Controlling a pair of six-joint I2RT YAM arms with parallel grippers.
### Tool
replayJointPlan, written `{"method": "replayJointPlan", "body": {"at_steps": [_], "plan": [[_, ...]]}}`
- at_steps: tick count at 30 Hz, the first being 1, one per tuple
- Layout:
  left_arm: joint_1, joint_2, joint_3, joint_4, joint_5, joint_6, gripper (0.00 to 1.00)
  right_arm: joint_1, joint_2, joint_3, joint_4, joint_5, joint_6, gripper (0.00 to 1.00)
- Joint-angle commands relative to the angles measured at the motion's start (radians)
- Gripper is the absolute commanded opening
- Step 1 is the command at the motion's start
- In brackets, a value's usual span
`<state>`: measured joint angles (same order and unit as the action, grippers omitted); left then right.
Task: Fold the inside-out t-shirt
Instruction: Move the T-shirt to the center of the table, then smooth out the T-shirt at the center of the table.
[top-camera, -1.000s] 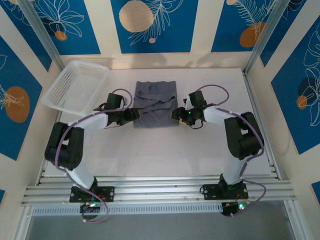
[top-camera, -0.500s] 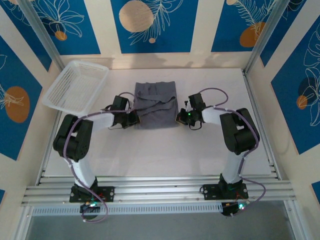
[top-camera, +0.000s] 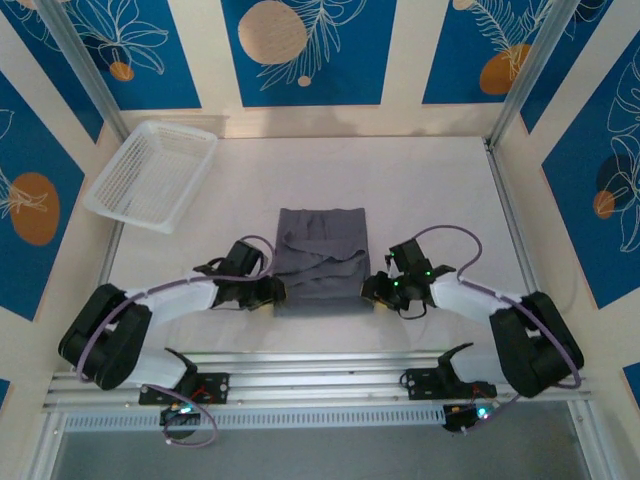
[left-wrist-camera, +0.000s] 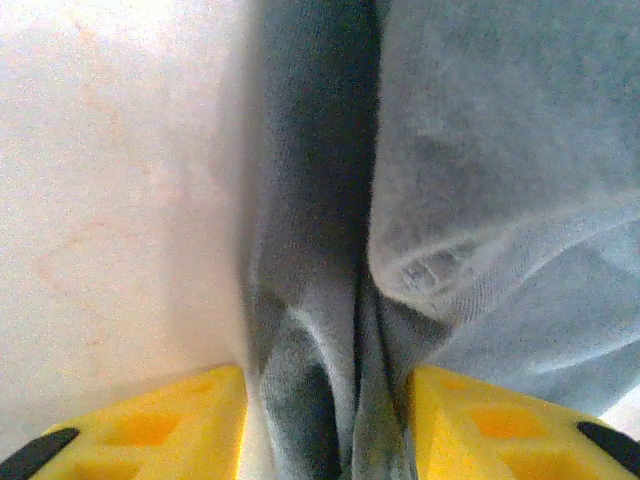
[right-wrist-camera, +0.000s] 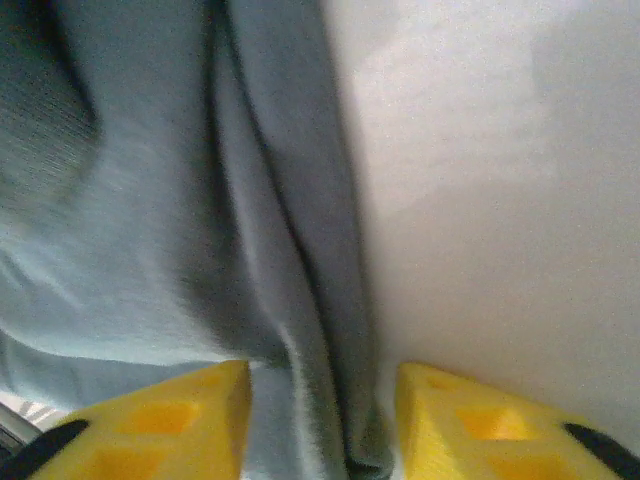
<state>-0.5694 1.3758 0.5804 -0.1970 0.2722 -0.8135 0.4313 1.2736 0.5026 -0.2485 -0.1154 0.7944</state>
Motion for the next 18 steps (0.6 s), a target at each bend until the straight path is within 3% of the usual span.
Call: {"method": "replayJointPlan", "body": {"at_steps": [1, 6, 14, 18], "plan": [[-0.011, -0.075, 0.032, -0.041, -0.07, -0.026, 0.48, 0.001, -0.073, 0.077, -0.109, 0.021, -0.002, 0.48], [-0.012, -0.092, 0.103, -0.071, -0.087, 0.003, 0.49, -0.005, -0.062, 0.159, -0.091, -0.007, 0.016, 0.48], [-0.009, 0.05, 0.165, -0.007, -0.061, 0.029, 0.5, -0.022, 0.132, 0.221, 0.076, -0.048, 0.041, 0.5], [-0.008, 0.098, 0.171, 0.038, -0.044, 0.021, 0.5, -0.022, 0.215, 0.27, 0.107, -0.077, 0.042, 0.43]]}}
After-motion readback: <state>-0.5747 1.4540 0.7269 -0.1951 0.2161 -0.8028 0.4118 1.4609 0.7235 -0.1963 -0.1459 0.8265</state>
